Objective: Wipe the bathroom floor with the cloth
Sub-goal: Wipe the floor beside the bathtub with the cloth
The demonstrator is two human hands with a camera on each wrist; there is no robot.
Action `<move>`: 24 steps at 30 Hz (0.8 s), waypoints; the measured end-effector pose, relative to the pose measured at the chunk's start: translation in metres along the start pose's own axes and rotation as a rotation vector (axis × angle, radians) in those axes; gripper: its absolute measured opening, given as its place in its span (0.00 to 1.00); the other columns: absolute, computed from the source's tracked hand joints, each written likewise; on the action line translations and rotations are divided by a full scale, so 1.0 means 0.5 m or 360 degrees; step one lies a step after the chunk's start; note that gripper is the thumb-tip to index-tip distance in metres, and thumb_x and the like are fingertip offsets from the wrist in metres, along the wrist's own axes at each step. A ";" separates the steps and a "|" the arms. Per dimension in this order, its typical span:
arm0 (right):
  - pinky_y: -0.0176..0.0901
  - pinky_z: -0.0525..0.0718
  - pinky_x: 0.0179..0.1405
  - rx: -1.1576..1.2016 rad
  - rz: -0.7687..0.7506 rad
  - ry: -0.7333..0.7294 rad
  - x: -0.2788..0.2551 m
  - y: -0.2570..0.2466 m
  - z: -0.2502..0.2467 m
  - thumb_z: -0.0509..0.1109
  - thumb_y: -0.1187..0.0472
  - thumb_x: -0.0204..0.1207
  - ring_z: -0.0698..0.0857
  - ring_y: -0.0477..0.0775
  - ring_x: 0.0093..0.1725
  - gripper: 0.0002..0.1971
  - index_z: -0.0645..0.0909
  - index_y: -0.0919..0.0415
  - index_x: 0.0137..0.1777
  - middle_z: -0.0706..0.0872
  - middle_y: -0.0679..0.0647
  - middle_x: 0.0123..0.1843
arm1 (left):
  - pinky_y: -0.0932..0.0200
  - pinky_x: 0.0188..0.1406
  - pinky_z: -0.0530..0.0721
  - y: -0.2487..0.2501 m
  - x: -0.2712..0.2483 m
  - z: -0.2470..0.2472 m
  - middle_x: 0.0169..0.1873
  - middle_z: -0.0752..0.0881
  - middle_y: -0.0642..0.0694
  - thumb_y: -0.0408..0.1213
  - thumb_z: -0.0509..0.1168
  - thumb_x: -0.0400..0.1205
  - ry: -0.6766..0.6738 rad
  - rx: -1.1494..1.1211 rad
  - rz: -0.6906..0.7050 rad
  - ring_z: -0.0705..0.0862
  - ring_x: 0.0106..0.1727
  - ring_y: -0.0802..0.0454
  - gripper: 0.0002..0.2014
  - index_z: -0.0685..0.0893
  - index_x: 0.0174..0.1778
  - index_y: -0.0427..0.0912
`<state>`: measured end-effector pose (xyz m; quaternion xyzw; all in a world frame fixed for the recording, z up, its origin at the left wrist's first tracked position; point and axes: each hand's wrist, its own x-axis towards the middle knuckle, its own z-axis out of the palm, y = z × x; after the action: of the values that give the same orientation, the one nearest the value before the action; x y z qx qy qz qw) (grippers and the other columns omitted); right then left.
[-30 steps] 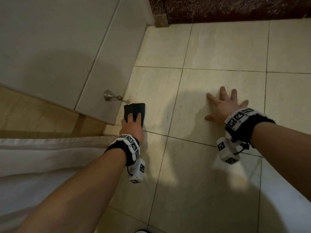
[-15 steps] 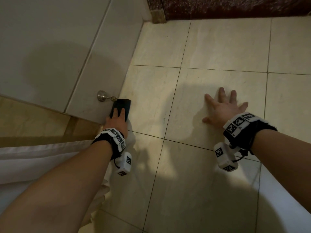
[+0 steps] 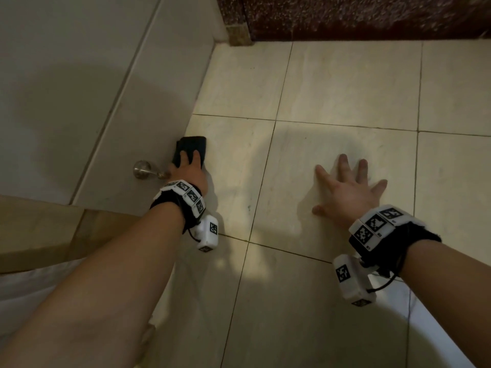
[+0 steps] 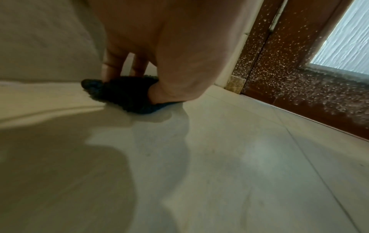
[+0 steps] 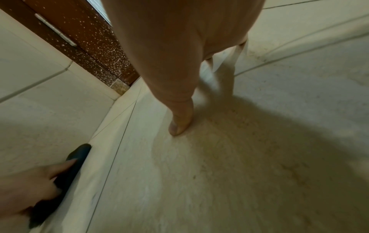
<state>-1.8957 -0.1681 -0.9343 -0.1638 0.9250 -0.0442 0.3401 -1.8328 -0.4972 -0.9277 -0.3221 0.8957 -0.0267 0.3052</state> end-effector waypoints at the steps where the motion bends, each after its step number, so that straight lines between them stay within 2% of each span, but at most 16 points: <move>1: 0.85 0.41 0.76 0.0007 0.0001 -0.0004 0.001 0.000 0.001 0.71 0.36 0.74 0.28 0.68 0.83 0.51 0.36 0.32 0.84 0.26 0.51 0.86 | 0.38 0.80 0.57 0.012 0.011 -0.009 0.86 0.42 0.40 0.36 0.52 0.87 0.0032 0.0035 0.0000 0.56 0.82 0.29 0.35 0.40 0.87 0.49; 3: 0.84 0.40 0.76 0.0006 0.0009 -0.0009 0.002 -0.001 0.002 0.71 0.37 0.75 0.27 0.68 0.83 0.51 0.35 0.32 0.84 0.24 0.51 0.85 | 0.41 0.81 0.57 0.034 0.036 -0.026 0.86 0.44 0.38 0.37 0.52 0.87 0.0068 0.0060 0.0031 0.57 0.83 0.31 0.35 0.42 0.87 0.47; 6: 0.85 0.40 0.76 0.0008 0.0014 -0.0028 0.002 -0.004 0.002 0.71 0.37 0.75 0.26 0.68 0.83 0.51 0.34 0.32 0.84 0.24 0.51 0.85 | 0.37 0.82 0.53 0.064 0.062 -0.054 0.86 0.44 0.38 0.37 0.53 0.87 0.0062 0.0037 0.0093 0.53 0.84 0.32 0.35 0.42 0.87 0.48; 10: 0.86 0.39 0.75 0.0023 0.0008 -0.0037 0.004 -0.005 -0.002 0.71 0.38 0.75 0.26 0.69 0.82 0.51 0.34 0.32 0.83 0.24 0.51 0.85 | 0.31 0.78 0.61 0.128 0.044 -0.073 0.86 0.43 0.45 0.35 0.52 0.87 0.0039 -0.0105 0.0155 0.47 0.83 0.29 0.34 0.44 0.87 0.54; 16: 0.86 0.40 0.75 0.0034 0.0001 -0.0010 0.002 -0.005 -0.001 0.72 0.38 0.74 0.26 0.69 0.83 0.51 0.36 0.31 0.84 0.25 0.51 0.85 | 0.39 0.68 0.75 0.235 -0.047 -0.045 0.86 0.48 0.45 0.33 0.57 0.83 0.0234 -0.0092 0.0457 0.56 0.79 0.31 0.37 0.50 0.86 0.55; 21: 0.85 0.40 0.76 -0.0006 0.0032 0.0021 0.001 -0.009 0.002 0.72 0.36 0.73 0.28 0.69 0.83 0.51 0.36 0.31 0.84 0.26 0.52 0.86 | 0.43 0.66 0.77 0.308 -0.117 -0.008 0.85 0.47 0.45 0.34 0.61 0.82 0.0283 -0.0046 0.0637 0.55 0.79 0.34 0.39 0.50 0.86 0.56; 24: 0.84 0.41 0.76 -0.0018 0.0042 0.0025 0.002 -0.010 0.003 0.71 0.35 0.73 0.28 0.68 0.83 0.51 0.36 0.31 0.84 0.26 0.51 0.86 | 0.46 0.65 0.76 0.310 -0.124 0.000 0.86 0.47 0.45 0.35 0.62 0.81 0.0301 0.0007 0.0652 0.58 0.78 0.36 0.41 0.48 0.86 0.56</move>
<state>-1.8942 -0.1732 -0.9352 -0.1532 0.9299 -0.0358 0.3325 -1.8823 -0.3378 -0.9327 -0.1288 0.9671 0.0040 0.2195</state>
